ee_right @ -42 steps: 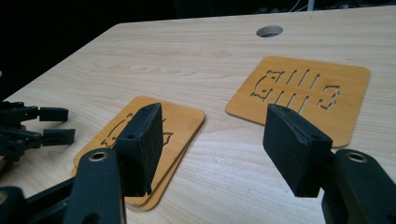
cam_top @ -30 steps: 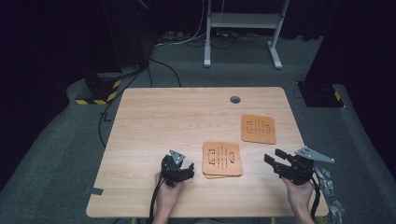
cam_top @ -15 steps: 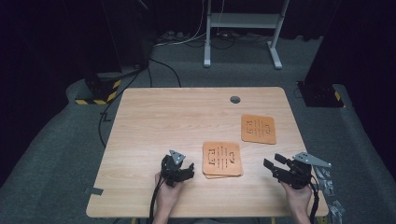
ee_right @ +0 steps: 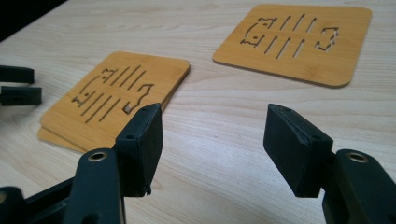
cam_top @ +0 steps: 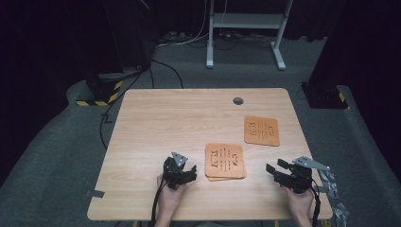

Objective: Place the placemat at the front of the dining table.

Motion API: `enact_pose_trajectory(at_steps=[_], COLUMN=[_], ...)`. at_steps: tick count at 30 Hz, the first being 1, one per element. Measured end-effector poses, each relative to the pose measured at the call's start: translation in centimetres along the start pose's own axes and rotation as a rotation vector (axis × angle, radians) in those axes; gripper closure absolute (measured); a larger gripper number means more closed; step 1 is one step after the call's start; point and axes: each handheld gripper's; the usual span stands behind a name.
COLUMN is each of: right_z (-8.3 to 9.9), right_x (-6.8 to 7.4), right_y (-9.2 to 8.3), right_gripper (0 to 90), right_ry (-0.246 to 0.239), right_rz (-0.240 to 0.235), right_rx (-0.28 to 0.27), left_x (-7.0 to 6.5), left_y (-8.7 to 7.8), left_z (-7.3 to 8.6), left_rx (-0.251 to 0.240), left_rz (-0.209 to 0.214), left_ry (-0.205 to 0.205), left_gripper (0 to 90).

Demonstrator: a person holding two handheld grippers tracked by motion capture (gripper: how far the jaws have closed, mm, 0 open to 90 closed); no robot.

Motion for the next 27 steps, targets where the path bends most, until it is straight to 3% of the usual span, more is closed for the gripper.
enact_pose_trajectory(at_steps=[16, 17, 18, 21, 27], right_z=[1.5, 1.5, 1.5, 1.7, 1.7], right_x=[0.0, -0.1, 0.1, 0.0, 0.2], right_y=[2.0, 2.0, 2.0, 2.3, 2.6], right_gripper=[37.3, 37.2, 37.1, 37.0, 36.5], right_ry=[-0.052, -0.07, -0.057, -0.091, -0.1], right_rz=[0.077, 0.078, 0.08, 0.096, 0.105], right_rx=[0.066, 0.075, 0.087, 0.076, 0.112], left_x=[0.0, 0.0, 0.0, 0.0, 0.0], left_y=[0.0, 0.0, 0.0, 0.0, 0.0], left_z=[0.0, 0.0, 0.0, 0.0, 0.0], left_rx=[0.001, 0.0, 0.0, 0.0, 0.0], left_rz=[0.0, 0.0, 0.0, -0.001, -0.001], left_ry=[0.0, -0.001, -0.001, -0.001, -0.001], left_gripper=[24.4, 24.4, 24.4, 24.4, 24.4])
Point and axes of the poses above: each handheld gripper's, and its own axes: y roughly forward along the jaws, z roughly out of its underside, x roughly to its left, and after that the axes turned 14 degrees about z, right-handed
